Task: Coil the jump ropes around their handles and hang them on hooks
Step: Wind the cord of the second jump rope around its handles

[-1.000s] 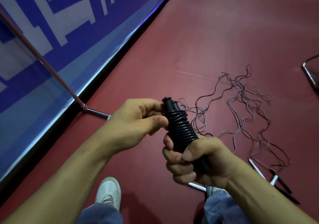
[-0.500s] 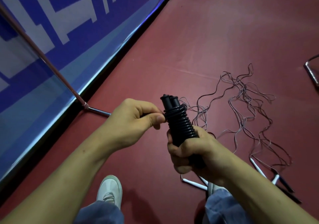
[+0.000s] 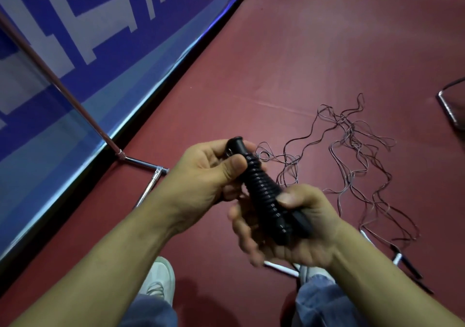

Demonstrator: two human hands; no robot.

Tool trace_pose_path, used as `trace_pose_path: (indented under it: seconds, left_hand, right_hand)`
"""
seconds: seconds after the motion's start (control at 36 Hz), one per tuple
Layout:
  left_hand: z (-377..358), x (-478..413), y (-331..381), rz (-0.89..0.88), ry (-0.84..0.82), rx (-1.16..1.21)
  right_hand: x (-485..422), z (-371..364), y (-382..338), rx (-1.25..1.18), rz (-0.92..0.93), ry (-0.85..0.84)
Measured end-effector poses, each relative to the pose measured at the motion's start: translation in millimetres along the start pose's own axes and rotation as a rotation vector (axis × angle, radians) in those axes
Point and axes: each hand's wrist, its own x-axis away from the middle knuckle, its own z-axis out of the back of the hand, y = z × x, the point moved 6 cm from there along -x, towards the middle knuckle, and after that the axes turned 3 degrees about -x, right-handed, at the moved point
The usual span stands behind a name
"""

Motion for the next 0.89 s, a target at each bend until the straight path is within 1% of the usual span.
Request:
trace_pose_path:
  seconds: [0.03, 0.08, 0.11, 0.19, 0.22, 0.25, 0.28, 0.31, 0.36, 0.42, 0.5, 0.61, 0.67, 0.72, 0.78, 0.89]
  left_hand:
    - [6.9, -0.3, 0.4, -0.003, 0.071, -0.057]
    - [16.5, -0.8, -1.2, -0.004, 0.192, -0.202]
    - [18.5, -0.9, -3.8, 0.002, 0.23, -0.259]
    - [10.4, -1.4, -13.2, 0.025, 0.278, -0.415]
    - [5.4, -0.8, -15.0, 0.025, 0.276, -0.433]
    - [0.5, 0.0, -15.9, 0.019, 0.262, -0.429]
    - [-3.5, 0.5, -15.5, 0.012, 0.238, -0.41]
    - [-6.0, 0.9, -13.9, 0.009, 0.205, -0.384]
    - [-7.0, 2.3, -9.5, 0.024, 0.121, -0.333]
    - [-3.2, 5.0, -3.7, 0.041, 0.046, -0.315]
    - [3.1, 6.4, 2.8, 0.023, -0.009, -0.492]
    - [8.9, 3.2, 3.4, -0.006, 0.001, -0.751]
    - [11.8, 2.5, 3.2, -0.013, 0.025, -0.794]
    - [13.7, 2.2, 2.0, -0.013, 0.024, -0.783]
    - [14.5, 2.3, 1.9, -0.011, 0.018, -0.756]
    - [14.2, 2.8, 4.7, -0.04, 0.002, -0.604]
  right_hand:
    - [1.5, 11.3, -6.8, 0.106, 0.051, 0.161]
    - [6.1, 26.2, -21.5, 0.426, 0.174, 0.501]
    - [7.2, 26.1, -26.2, 0.595, 0.217, 0.619]
    - [5.6, 20.4, -26.4, 1.066, 0.236, 0.875]
    - [5.2, 20.1, -25.7, 1.188, 0.261, 0.956]
    - [4.0, 20.5, -25.8, 1.263, 0.308, 1.002]
    - [2.7, 22.4, -25.6, 1.273, 0.346, 1.012]
    - [1.5, 25.8, -25.0, 1.228, 0.372, 0.998]
    - [1.1, 28.4, -24.5, 1.06, 0.406, 0.922]
    - [1.9, 24.3, -25.2, 0.974, 0.426, 0.838]
    - [3.9, 19.6, -23.1, 0.945, 0.428, 0.788]
    - [4.7, 26.3, -24.2, 0.907, 0.446, 0.872]
    - [3.9, 27.8, -23.3, 0.911, 0.458, 0.894]
    - [3.8, 25.3, -21.5, 0.89, 0.49, 0.883]
    - [3.9, 21.3, -20.0, 0.814, 0.533, 0.841]
    - [0.7, 6.1, -22.0, 0.664, 0.603, 0.666]
